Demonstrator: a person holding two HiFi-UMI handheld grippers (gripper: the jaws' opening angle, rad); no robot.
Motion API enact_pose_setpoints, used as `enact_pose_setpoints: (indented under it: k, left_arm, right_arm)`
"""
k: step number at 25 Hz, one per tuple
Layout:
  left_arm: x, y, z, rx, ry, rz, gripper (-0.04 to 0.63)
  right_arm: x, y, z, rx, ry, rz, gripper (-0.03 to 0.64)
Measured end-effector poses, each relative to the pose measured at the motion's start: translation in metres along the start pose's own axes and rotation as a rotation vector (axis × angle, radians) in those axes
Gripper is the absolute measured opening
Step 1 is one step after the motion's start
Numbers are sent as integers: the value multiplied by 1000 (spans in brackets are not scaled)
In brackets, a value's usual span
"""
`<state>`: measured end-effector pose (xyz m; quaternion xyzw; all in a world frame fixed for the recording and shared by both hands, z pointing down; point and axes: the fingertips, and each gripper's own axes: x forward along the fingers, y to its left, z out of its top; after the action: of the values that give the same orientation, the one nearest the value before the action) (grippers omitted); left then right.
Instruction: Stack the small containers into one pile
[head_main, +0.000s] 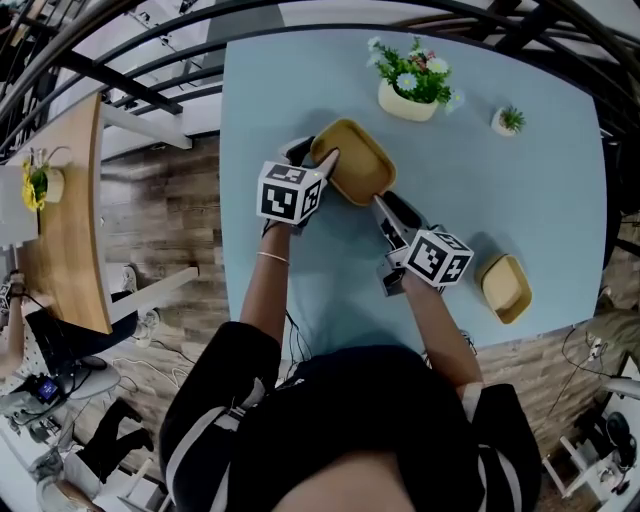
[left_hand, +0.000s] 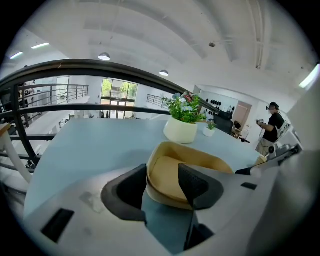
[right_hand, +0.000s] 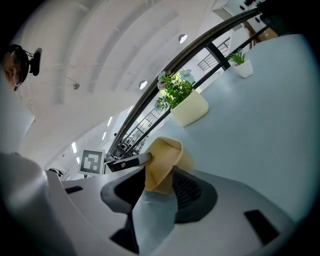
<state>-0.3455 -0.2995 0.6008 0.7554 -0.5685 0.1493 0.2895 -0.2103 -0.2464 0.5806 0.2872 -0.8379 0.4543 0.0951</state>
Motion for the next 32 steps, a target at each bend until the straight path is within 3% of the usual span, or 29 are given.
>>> enact_pose_setpoints:
  k: [8, 14, 32]
  left_arm:
    - [-1, -8, -12, 17, 42, 4, 195]
    - [-8, -10, -12, -17, 23, -2, 195]
    - [-40, -57, -22, 19, 14, -10, 195]
  right_arm:
    - [-2, -5, -6, 15, 20, -8, 172]
    - [-5, 0, -5, 19, 13, -9, 164]
    - [-55, 8, -12, 16, -44, -29, 155]
